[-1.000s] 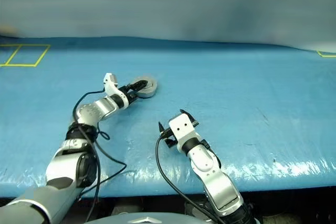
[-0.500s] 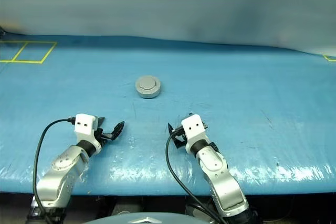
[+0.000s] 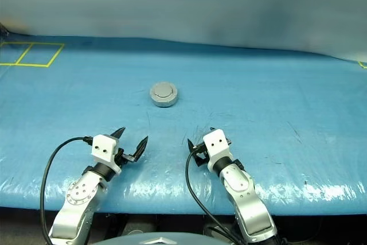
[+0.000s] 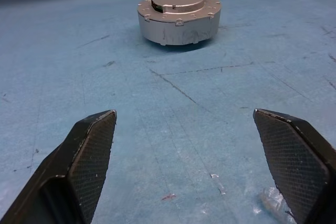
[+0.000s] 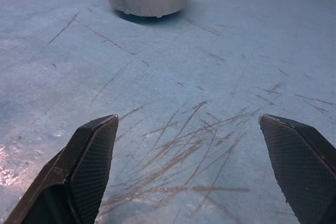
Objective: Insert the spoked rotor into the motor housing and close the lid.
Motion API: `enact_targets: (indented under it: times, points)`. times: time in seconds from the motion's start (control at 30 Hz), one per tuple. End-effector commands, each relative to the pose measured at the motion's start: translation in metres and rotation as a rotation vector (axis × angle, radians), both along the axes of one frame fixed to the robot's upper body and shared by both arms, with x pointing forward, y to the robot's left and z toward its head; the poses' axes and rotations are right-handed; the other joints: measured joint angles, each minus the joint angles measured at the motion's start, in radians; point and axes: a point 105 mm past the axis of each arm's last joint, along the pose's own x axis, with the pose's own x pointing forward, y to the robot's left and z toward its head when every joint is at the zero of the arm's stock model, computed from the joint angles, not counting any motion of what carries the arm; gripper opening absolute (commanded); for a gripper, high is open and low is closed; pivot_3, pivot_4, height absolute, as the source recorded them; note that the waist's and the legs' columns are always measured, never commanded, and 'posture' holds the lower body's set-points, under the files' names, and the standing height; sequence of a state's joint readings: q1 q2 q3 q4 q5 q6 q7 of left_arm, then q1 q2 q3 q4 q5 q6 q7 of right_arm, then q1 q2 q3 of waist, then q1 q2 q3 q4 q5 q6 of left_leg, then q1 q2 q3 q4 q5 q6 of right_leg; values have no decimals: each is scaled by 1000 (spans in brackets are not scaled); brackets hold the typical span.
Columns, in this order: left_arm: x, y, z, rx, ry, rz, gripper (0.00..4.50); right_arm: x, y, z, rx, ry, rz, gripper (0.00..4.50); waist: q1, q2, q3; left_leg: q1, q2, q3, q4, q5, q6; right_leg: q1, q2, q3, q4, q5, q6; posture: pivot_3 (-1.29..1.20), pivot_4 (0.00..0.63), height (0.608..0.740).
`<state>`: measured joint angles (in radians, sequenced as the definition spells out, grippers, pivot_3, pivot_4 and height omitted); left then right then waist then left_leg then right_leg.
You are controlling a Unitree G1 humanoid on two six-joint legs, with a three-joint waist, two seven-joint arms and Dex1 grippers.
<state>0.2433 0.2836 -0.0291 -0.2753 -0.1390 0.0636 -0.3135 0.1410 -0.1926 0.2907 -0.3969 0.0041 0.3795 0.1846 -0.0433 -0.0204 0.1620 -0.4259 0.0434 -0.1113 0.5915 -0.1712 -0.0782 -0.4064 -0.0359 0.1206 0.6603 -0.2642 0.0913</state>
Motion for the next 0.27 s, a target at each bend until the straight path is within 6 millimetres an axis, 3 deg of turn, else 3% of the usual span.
enact_targets:
  times: [0.03,0.27]
  points:
    - [3,-3,14,-9,-50,-28,4471,2,-2,11,5,-44,1,4500,0,0,0,-2,0,0,0,0,0,0,0,0,1,0,0,0,150,740]
    - [7,-2,19,-28,-72,-33,4471,-1,2,12,14,-51,15,4500,0,0,0,-3,0,0,0,0,1,0,0,0,1,0,1,0,150,740]
